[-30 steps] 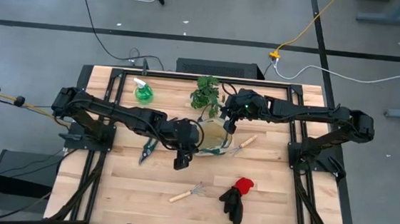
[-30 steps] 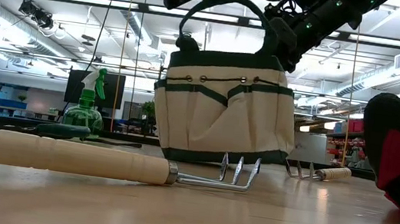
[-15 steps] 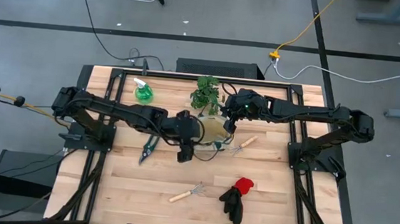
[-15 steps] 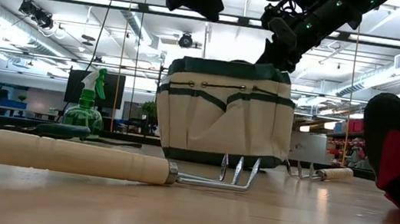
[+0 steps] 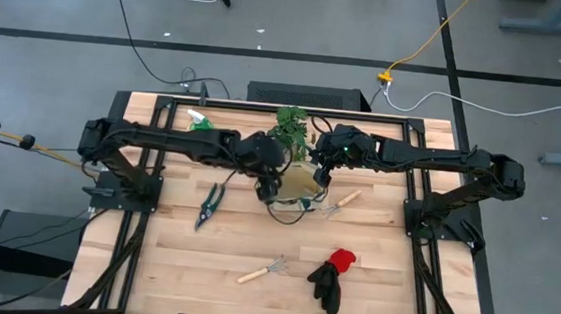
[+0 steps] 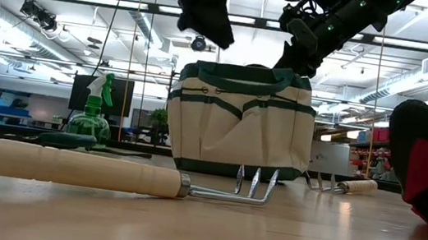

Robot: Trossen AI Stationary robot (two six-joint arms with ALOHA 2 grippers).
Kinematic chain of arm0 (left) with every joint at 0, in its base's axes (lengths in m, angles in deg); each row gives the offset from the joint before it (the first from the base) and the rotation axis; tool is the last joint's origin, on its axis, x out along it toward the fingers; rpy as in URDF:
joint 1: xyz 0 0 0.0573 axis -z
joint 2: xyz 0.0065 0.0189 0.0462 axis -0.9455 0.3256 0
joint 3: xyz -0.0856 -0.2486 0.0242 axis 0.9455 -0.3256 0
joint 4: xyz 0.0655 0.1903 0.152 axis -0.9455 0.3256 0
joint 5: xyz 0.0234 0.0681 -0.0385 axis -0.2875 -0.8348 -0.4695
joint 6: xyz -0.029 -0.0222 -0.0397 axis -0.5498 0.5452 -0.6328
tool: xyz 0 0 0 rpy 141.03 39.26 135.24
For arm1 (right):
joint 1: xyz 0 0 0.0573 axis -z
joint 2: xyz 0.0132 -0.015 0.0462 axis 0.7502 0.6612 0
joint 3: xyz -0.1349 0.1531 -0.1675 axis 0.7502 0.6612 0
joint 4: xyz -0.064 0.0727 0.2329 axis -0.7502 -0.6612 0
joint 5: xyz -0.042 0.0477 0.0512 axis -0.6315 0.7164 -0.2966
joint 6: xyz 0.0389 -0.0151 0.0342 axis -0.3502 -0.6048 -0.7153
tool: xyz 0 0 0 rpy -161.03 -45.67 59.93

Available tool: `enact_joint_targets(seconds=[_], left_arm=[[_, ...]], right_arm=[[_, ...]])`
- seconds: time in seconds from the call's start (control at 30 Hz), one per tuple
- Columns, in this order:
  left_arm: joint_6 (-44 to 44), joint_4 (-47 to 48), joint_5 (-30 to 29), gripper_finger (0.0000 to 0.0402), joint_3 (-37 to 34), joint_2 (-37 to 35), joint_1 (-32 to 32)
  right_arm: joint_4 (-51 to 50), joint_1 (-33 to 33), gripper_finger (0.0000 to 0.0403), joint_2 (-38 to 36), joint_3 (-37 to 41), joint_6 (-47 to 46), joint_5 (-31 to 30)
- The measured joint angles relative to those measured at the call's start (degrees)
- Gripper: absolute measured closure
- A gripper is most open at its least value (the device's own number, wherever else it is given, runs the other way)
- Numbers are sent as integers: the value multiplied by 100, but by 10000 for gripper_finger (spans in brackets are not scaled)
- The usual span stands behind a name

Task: Pick & Place Garden tools in Gardening bag
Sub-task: Prepare the green gardening bag

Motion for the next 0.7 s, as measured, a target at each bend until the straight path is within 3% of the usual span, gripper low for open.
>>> enact_joint_targets(seconds=[0.53, 0.7], left_arm=[[352, -511, 640, 280, -2, 899, -87], [485, -454, 602, 280, -3, 1040, -27]], right_arm=[[16, 0, 399, 0, 0, -52, -8], [26, -1, 399, 0, 0, -55, -11]])
